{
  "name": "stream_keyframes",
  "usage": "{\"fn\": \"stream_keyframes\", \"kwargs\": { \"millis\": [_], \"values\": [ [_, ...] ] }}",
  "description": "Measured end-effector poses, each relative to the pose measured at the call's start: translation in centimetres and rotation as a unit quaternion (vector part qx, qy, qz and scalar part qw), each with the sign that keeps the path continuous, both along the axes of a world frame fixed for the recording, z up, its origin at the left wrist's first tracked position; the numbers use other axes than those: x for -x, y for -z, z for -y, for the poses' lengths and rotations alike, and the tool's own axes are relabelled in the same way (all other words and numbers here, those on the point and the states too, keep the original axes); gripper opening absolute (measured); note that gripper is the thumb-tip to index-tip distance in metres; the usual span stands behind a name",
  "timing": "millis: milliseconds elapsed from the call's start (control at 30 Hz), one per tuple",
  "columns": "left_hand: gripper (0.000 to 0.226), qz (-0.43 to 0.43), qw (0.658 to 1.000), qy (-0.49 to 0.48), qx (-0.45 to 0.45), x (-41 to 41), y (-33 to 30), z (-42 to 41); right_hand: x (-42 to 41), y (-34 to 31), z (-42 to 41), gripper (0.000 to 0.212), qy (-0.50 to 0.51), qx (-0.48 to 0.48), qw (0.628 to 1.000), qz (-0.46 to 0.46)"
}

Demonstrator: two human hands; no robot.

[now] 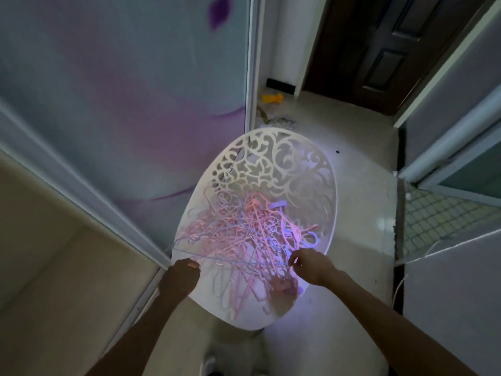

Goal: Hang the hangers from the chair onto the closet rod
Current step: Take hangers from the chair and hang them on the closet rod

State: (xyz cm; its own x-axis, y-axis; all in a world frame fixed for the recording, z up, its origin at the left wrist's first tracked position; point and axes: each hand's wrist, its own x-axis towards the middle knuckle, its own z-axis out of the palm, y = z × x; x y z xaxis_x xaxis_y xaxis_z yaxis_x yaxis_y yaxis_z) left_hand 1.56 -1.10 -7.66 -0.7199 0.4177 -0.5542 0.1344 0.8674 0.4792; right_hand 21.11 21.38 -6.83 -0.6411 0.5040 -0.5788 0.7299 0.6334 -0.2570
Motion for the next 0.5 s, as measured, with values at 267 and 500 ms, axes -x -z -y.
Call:
{"fn": "stream_keyframes", "kwargs": {
  "millis": [267,500],
  "values": [
    [0.038,-0.163,0.985,0.060,-0.016,4.9,9.2,-1.5,4.2,10.0,-0.7,0.040,0.034,-0.024,0.999,0.008],
    [0.040,-0.294,0.925,0.242,-0.005,8.8,14.4,-4.6,6.8,16.7,-0.9,0.054,0.096,-0.054,0.994,0.023]
  ]
}}
